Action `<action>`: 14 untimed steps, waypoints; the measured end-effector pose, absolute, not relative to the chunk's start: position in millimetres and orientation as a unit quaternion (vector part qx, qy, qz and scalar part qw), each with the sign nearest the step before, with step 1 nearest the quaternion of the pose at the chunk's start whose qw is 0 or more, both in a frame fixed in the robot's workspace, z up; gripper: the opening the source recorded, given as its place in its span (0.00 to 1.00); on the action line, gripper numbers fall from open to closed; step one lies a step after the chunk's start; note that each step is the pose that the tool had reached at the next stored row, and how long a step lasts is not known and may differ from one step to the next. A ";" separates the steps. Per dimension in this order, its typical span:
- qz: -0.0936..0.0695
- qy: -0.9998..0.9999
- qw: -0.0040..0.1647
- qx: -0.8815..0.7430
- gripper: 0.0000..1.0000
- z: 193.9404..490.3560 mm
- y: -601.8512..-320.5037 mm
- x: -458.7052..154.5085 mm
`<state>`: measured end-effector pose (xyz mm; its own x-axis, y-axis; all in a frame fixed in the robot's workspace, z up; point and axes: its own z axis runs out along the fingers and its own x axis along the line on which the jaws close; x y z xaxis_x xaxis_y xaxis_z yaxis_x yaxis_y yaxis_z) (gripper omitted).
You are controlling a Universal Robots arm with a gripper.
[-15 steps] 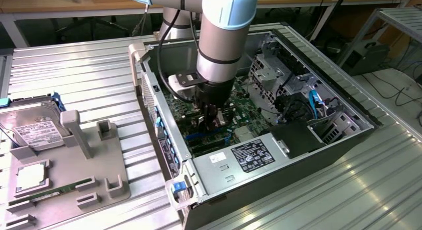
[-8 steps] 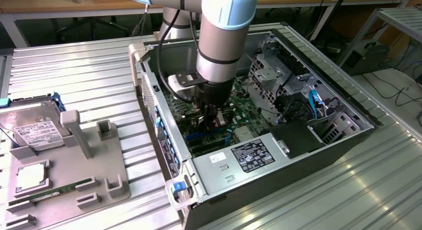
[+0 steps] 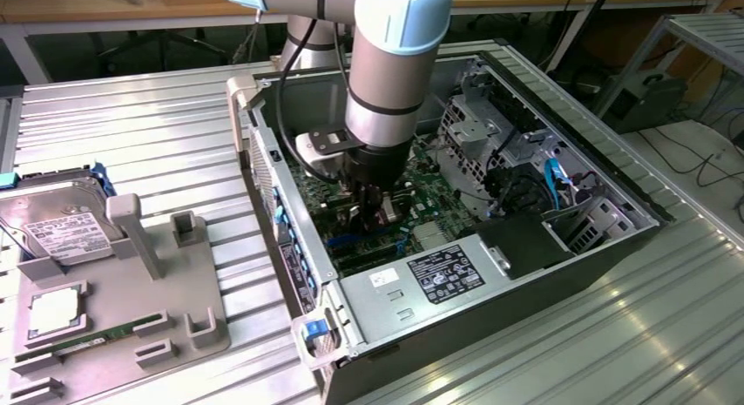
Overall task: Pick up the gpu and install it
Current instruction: 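Insert the gpu into the slot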
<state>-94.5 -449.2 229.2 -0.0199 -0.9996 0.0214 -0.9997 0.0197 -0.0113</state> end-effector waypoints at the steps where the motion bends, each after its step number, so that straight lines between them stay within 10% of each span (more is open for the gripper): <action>1: 0.011 -0.714 0.004 0.700 0.29 228.9 -449.2 -94.5; 14: 0.011 -0.714 0.004 0.700 0.29 227.1 -449.1 -94.7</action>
